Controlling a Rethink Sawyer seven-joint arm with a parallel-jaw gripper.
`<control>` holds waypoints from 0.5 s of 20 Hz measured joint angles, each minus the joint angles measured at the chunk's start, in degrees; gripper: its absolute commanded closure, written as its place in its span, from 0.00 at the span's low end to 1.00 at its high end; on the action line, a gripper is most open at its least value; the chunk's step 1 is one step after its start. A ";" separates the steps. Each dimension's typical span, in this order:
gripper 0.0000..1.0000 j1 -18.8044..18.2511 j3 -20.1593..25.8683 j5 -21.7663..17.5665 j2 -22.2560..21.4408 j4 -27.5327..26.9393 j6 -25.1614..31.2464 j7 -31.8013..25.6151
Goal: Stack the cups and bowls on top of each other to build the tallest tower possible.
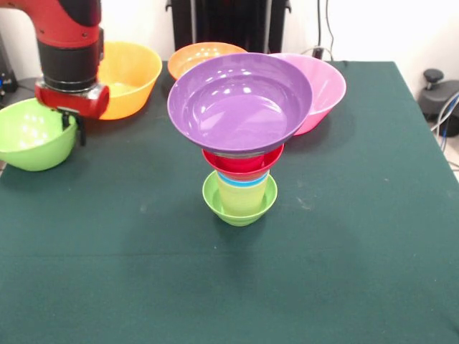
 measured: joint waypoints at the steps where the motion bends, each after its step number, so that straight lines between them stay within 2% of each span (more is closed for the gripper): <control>1: 1.00 -0.01 0.00 -0.01 -0.14 -0.26 0.01 0.00; 10: 1.00 0.07 -0.01 -0.05 -0.25 -0.27 0.02 0.00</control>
